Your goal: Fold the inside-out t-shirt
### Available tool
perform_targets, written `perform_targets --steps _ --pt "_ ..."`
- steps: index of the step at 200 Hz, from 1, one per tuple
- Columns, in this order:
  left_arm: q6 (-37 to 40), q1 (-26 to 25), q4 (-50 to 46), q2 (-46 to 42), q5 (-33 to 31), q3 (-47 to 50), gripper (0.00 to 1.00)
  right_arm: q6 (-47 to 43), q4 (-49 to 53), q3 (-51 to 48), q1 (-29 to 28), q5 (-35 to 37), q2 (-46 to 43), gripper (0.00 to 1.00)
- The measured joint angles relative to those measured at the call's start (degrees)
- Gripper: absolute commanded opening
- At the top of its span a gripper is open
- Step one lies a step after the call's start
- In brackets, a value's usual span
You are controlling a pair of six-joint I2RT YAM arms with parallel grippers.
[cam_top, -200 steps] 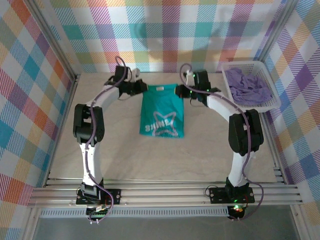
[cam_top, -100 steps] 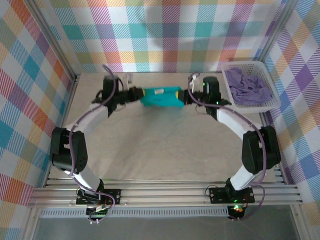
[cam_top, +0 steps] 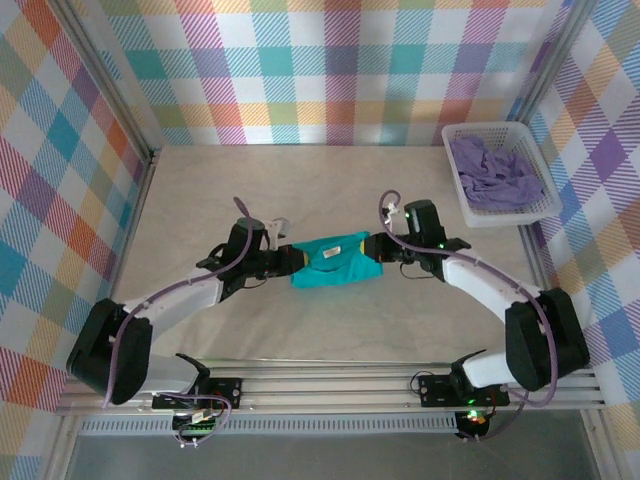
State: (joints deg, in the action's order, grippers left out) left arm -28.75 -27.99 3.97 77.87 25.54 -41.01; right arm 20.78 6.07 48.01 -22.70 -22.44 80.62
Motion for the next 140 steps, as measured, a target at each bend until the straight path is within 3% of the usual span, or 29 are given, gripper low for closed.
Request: perform_targets --steps 66,112,140 --pt "-0.39 7.19 -2.4 14.36 -4.13 -8.52 0.1 -2.23 8.46 19.91 -0.07 4.9 21.99 0.2" --pt "-0.15 8.74 -3.87 25.35 -8.46 -14.21 0.37 -3.56 14.23 32.63 0.17 8.7 36.96 0.39" --pt "1.09 9.73 -5.68 26.58 -10.86 -18.36 0.55 -5.25 17.64 35.26 0.55 12.07 38.1 0.49"
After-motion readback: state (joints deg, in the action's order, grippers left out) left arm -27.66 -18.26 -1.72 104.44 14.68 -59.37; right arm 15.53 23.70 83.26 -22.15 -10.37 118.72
